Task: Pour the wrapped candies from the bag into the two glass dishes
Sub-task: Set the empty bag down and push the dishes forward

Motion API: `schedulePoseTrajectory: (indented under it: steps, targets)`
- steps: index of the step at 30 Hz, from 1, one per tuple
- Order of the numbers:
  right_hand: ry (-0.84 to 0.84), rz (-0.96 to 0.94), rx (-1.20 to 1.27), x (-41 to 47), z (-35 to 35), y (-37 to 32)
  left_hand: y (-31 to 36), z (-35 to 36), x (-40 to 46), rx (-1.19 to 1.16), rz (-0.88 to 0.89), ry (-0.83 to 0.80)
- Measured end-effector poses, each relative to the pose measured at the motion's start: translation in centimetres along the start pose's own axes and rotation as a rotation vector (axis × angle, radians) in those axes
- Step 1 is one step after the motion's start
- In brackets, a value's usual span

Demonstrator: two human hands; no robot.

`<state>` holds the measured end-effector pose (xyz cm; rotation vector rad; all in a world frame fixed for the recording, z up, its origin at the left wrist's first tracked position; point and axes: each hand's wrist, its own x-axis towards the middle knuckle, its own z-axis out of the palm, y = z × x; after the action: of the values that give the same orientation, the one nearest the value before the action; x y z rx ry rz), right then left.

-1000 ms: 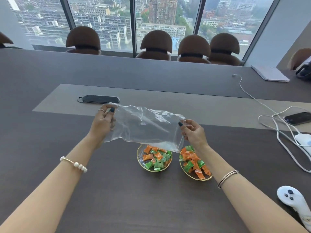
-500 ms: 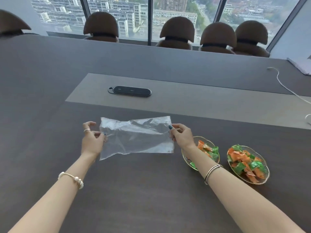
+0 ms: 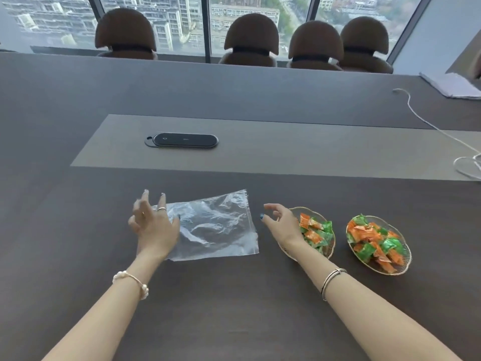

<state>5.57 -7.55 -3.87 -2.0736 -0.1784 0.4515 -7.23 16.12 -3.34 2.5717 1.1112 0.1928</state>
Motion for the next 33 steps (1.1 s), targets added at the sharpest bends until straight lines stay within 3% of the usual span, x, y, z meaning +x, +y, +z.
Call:
schedulePoseTrajectory:
  steps: [3, 6, 10, 15, 19, 25, 33]
  targets:
    - [0.121, -0.012, 0.128, -0.5, -4.9, 1.2, 6.1, 0.1, -1.1, -0.250, 0.133, -0.022]
    - [0.233, 0.026, 0.192, -1.1, -10.6, 4.0, 12.2, 2.1, -4.5, -0.472, 0.149, -0.265]
    - [0.380, 0.132, 0.252, -2.2, -17.3, 8.9, 16.9, 7.2, -8.8, -0.475, 0.097, -0.431]
    - [0.483, 0.235, 0.238, -2.9, -23.3, 14.3, 19.0, 10.4, -10.9, -0.409, -0.053, -0.363]
    - [0.438, 0.355, 0.231, -2.5, -25.5, 17.7, 19.3, 12.2, -10.7, -0.456, -0.176, -0.368]
    - [0.293, 0.471, 0.452, -1.5, -26.6, 20.4, 19.6, 12.9, -10.8, -0.693, -0.379, -0.344]
    - [0.212, 0.405, 0.372, -0.4, -27.0, 20.7, 20.5, 13.4, -11.2, -0.783, -0.359, -0.279]
